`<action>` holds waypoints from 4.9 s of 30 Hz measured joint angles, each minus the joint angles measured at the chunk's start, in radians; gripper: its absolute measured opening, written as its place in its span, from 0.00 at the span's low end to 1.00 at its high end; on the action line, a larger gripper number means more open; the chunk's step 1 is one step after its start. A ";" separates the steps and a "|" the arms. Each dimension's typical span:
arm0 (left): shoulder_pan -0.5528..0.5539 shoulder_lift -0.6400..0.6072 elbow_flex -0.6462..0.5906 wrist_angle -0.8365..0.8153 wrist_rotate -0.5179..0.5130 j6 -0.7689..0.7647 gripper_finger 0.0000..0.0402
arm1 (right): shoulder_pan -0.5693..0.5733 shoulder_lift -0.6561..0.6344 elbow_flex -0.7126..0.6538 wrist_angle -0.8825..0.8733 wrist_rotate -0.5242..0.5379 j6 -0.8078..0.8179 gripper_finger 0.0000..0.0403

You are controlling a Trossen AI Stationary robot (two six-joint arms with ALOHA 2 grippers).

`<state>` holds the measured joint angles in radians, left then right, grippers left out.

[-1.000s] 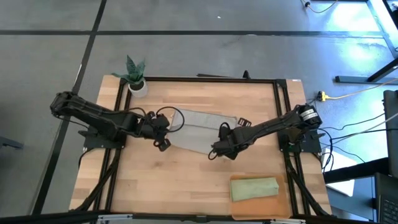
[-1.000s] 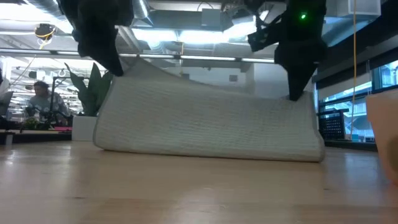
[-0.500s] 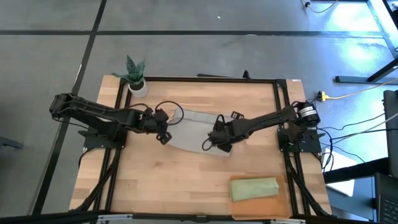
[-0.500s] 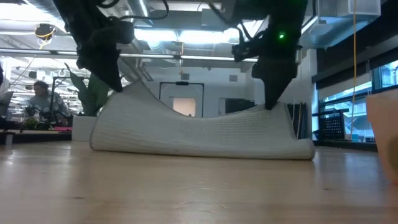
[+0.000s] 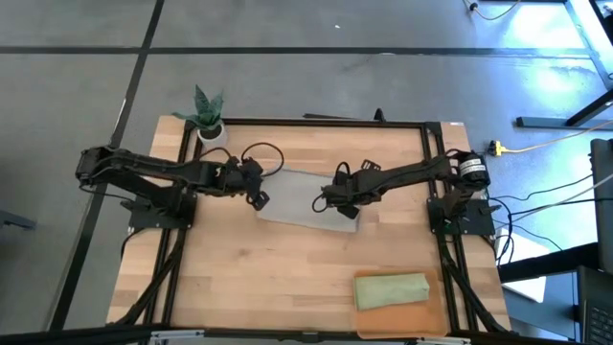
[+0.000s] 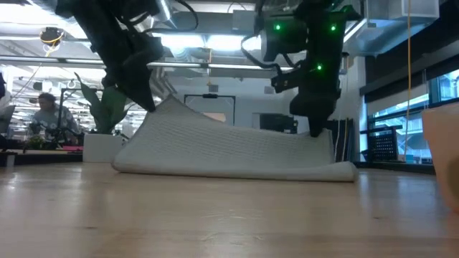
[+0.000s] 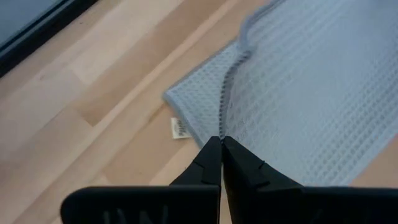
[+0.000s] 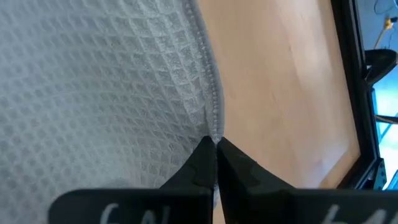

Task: Roll microfiber towels into tight, uniform cylinder then place into a basket
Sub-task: Fold the gray microfiber cloth

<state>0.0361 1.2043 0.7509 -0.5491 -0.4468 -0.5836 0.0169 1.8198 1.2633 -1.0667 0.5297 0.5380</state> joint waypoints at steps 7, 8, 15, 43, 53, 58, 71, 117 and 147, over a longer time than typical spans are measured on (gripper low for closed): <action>0.017 0.002 0.000 0.025 0.011 0.034 0.00 | -0.015 0.000 -0.008 0.009 -0.013 -0.022 0.02; 0.017 0.011 0.000 0.042 0.007 0.045 0.00 | -0.015 0.000 -0.008 0.011 -0.014 -0.022 0.02; 0.021 0.109 0.001 0.100 0.004 0.096 0.00 | -0.019 0.000 -0.009 0.018 -0.008 -0.024 0.02; 0.180 0.180 0.001 0.110 0.098 0.100 0.07 | -0.067 0.000 -0.009 0.064 -0.060 -0.074 0.34; 0.219 0.180 0.001 0.131 0.095 0.122 0.20 | -0.068 0.000 0.037 0.062 -0.246 -0.069 0.40; 0.209 0.181 0.001 0.150 0.187 0.123 0.20 | -0.057 0.000 0.049 0.104 -0.567 -0.018 0.40; 0.091 0.334 0.001 0.212 0.208 0.230 0.20 | 0.000 0.000 -0.126 0.414 -0.618 0.027 0.40; -0.055 0.302 0.100 -0.003 0.251 0.130 0.20 | -0.201 -0.002 -0.034 0.423 -0.509 -0.177 0.40; -0.117 0.317 -0.106 0.323 0.312 -0.019 0.20 | -0.381 0.002 -0.241 0.736 -0.400 -0.311 0.40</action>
<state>-0.0805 1.5211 0.6453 -0.2264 -0.1349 -0.6025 -0.3646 1.8221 1.0222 -0.3312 0.1295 0.2269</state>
